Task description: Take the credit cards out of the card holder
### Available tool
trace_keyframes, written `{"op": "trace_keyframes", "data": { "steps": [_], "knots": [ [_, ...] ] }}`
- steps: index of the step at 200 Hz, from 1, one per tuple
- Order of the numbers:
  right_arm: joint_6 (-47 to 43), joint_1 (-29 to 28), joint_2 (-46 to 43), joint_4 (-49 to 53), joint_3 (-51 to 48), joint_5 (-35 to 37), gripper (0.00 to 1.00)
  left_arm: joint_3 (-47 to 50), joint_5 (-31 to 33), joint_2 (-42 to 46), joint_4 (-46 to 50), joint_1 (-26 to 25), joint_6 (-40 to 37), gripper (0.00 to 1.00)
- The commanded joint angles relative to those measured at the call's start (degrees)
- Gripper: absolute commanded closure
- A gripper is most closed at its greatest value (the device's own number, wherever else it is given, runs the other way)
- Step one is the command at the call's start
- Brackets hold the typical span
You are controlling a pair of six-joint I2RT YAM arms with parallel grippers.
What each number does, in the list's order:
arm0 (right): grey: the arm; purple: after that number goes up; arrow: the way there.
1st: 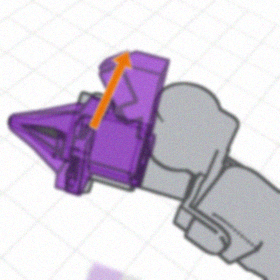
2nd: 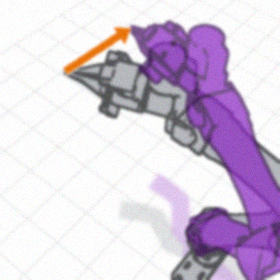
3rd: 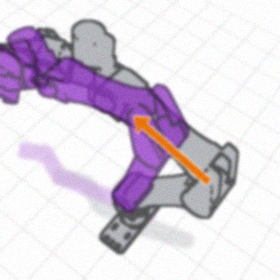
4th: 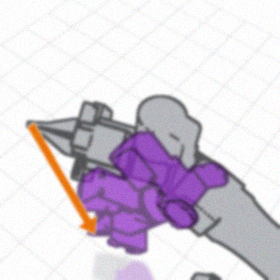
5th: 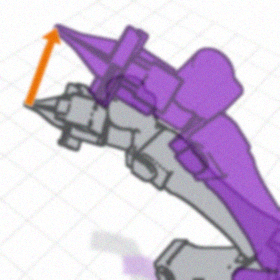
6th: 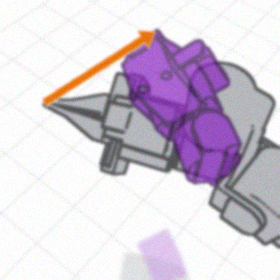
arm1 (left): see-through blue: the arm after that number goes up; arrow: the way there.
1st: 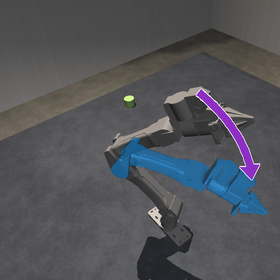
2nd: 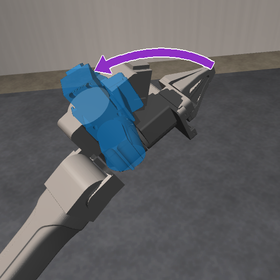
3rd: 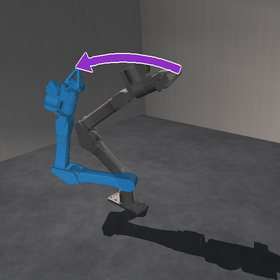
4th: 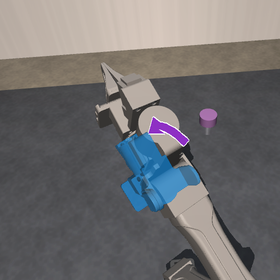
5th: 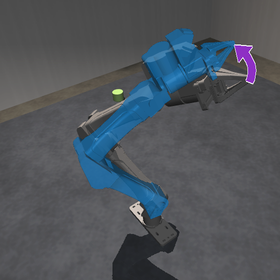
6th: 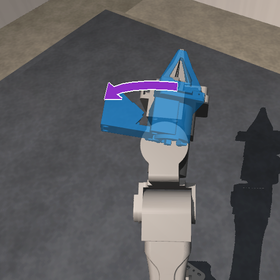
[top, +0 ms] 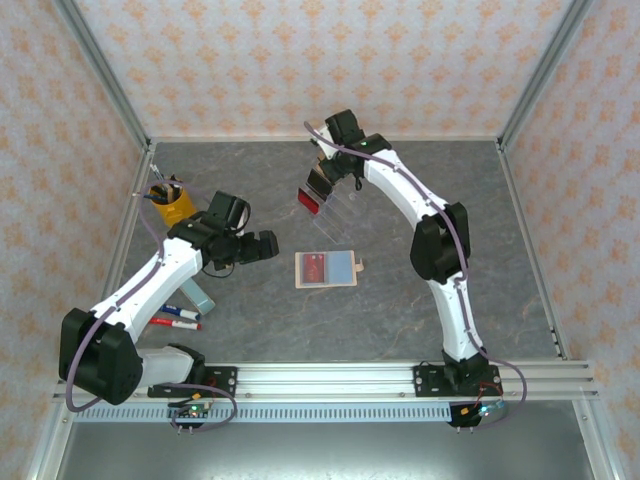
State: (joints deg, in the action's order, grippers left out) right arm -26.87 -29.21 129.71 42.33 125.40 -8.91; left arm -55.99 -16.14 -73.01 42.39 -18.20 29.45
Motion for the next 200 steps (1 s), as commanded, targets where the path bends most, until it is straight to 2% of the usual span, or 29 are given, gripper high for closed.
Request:
{"op": "trace_keyframes", "data": {
  "steps": [1,33,77,117,153,200],
  "knots": [
    [-1.2,0.0,1.3,3.1,2.2,3.0,0.89,0.8,-0.3,0.0,-0.9,0.7,-0.6,0.0],
    [-0.4,0.0,1.3,3.9,3.3,3.4,0.81,0.9,-0.5,0.0,-1.1,0.7,-0.7,0.0],
    [2.4,0.0,-0.1,4.9,5.0,3.5,0.79,0.9,-0.2,0.0,-1.0,0.7,-0.6,0.0],
    [11.6,0.0,-5.5,4.5,1.6,3.2,0.62,0.9,0.4,0.1,-0.8,0.7,-0.5,0.0],
    [24.1,-0.5,-17.9,-0.2,-15.5,-1.3,0.49,0.9,3.1,0.4,-0.1,0.7,-0.1,0.0],
    [40.1,-8.4,-33.5,-9.4,-41.7,-0.7,0.39,0.8,5.4,1.9,0.6,1.1,0.5,0.0]
  ]
}}
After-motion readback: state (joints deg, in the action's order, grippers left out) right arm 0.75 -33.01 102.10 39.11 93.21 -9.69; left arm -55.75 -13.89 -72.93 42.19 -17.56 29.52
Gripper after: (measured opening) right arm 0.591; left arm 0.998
